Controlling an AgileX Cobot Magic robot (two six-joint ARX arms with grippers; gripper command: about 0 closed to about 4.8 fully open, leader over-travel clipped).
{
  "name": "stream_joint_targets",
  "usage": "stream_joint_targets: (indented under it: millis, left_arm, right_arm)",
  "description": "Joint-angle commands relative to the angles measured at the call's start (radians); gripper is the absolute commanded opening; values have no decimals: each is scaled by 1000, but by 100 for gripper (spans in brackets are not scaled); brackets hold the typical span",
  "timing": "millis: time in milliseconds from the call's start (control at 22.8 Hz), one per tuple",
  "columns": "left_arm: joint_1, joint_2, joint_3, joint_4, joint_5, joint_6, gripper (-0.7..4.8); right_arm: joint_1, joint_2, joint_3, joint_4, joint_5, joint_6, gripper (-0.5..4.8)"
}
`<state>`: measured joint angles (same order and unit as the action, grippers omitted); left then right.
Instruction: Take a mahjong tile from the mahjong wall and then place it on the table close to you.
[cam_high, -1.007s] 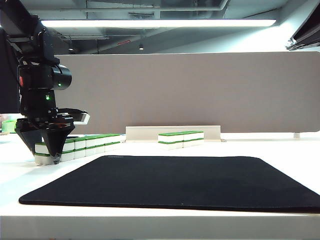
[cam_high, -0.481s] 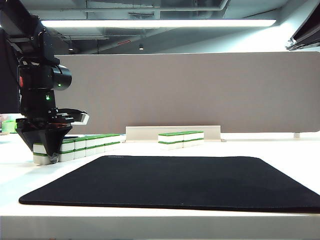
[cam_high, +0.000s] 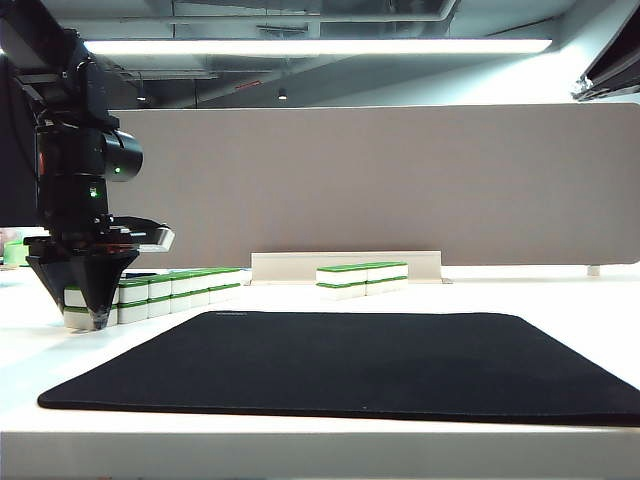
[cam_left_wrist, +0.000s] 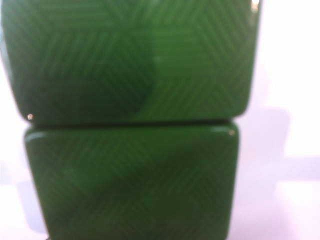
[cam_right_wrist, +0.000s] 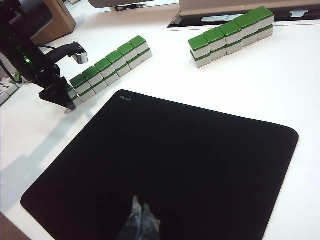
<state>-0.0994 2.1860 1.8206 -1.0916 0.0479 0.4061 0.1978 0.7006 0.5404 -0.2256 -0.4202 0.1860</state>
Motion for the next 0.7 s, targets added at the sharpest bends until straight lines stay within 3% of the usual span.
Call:
stream_joint_targets:
  millis: [44,700]
  left_arm:
    - [0,-2,-3,19,-3,-3,178]
    - [0,-54,-3,12,-3,-3,169]
  right_arm:
    - [0,-1,3,12,-1,-3,-1]
    - [0,-1,3,12,0,-3,-1]
